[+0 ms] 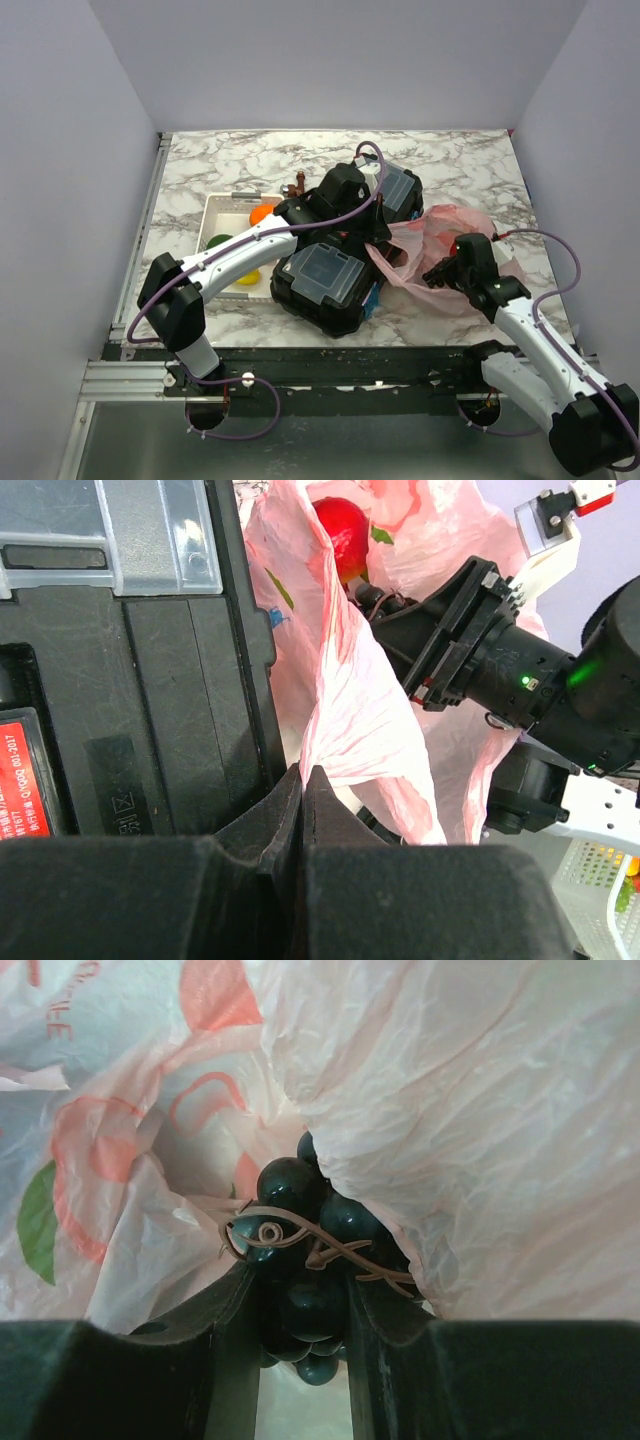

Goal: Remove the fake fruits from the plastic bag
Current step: Take out the fake fruit from the plastic bag.

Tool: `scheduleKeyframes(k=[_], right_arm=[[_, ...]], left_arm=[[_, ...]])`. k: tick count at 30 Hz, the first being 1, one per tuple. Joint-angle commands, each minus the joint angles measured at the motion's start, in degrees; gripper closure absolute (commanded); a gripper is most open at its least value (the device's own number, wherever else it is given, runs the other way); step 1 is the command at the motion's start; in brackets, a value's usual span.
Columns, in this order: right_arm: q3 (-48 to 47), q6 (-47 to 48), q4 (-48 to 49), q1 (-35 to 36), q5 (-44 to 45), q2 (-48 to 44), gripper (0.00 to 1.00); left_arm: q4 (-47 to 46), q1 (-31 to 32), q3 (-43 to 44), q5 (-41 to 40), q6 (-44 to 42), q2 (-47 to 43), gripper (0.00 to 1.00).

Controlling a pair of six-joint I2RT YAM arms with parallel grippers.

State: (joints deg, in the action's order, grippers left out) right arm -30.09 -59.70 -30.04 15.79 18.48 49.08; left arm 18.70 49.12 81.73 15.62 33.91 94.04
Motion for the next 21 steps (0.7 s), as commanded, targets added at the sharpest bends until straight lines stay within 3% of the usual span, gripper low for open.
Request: scheduleKeyframes(k=[1,3,9,18,21], right_arm=[[-0.18,4.92,7.33,-0.08,-0.09,-3.35,0.82],[-0.73,6.42,7.41,-0.06,0.66,-4.77,0.76],[2.61,10.04,12.85,-0.06,2.27,-9.01,0.73],[14.13,12.15,31.94,-0.13,2.23,-14.29,0.69],[16.01,12.07,34.05,-0.06,4.76,-15.15,0.65]], left_arm=[[5.54,-1.31,-1.31,-4.86,-1.50,1.18,1.00],[5.54,-1.31,-1.64,-5.07,-0.78,1.02,1.00],[7.47,-1.22,-1.94,-4.32,2.61,0.86,1.00],[6.88,1.45,-3.60,-6.10,3.10,-1.53,1.00],[6.96,1.93,-3.63,-6.23,3.08,-1.24,1.00]])
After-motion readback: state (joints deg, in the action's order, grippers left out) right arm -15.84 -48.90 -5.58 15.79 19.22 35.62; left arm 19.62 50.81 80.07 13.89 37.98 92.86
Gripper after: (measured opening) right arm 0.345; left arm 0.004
